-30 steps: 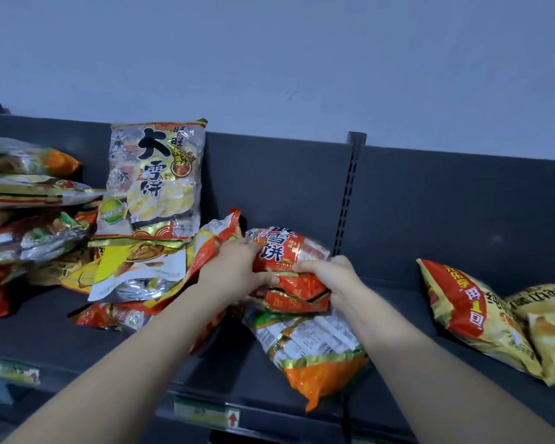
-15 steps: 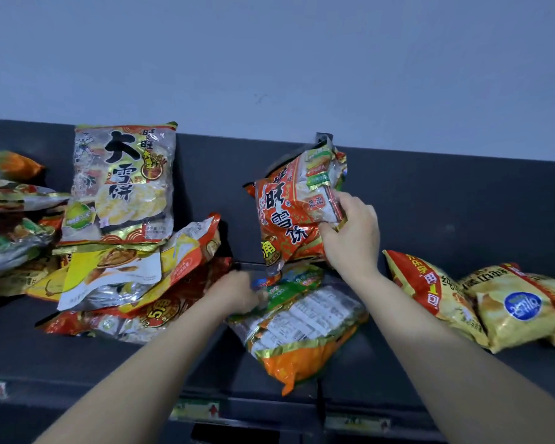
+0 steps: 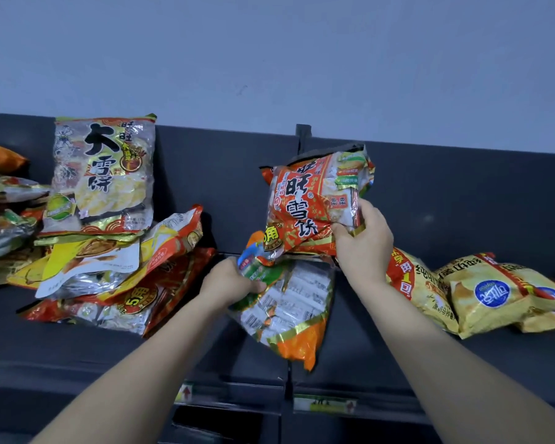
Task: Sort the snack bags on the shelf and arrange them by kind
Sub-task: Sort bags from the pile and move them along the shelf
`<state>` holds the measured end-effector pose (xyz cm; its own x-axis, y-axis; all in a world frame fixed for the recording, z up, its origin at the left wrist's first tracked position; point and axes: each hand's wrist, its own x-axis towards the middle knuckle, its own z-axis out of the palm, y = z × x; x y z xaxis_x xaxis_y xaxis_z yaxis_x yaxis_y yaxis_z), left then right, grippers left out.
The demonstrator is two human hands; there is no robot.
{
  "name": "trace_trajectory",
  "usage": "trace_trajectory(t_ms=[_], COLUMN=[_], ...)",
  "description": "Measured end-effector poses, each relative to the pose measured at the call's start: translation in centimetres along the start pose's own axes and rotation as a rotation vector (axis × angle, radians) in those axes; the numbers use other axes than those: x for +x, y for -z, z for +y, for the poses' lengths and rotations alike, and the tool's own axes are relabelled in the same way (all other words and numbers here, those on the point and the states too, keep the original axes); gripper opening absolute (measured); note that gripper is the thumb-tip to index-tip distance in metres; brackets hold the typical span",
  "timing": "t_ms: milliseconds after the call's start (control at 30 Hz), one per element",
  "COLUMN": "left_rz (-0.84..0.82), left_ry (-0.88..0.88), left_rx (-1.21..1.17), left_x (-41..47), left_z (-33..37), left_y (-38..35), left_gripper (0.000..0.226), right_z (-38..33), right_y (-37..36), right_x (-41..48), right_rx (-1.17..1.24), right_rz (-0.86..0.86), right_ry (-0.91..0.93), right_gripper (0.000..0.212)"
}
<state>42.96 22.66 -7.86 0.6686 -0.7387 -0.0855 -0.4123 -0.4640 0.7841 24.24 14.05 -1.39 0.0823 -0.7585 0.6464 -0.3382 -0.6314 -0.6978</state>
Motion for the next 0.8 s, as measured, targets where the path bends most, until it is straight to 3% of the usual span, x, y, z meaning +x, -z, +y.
trace_trajectory(t_ms=[333, 800], left_rz=[0.502, 0.896], left_ry=[-0.342, -0.254], left_rx=[-0.149, -0.307], left_x=[-5.5, -9.6], left_z=[5.1, -0.3], left_y=[5.5, 18.5], left_gripper=[0.041, 0.035], right_z=[-4.2, -15.1], right_y=[1.6, -5.0], right_x=[0.9, -3.0], right_rx=[0.258, 0.560], right_rz=[0.202, 0.071], right_ry=[0.112, 0.126], right_gripper=[0.041, 0.042])
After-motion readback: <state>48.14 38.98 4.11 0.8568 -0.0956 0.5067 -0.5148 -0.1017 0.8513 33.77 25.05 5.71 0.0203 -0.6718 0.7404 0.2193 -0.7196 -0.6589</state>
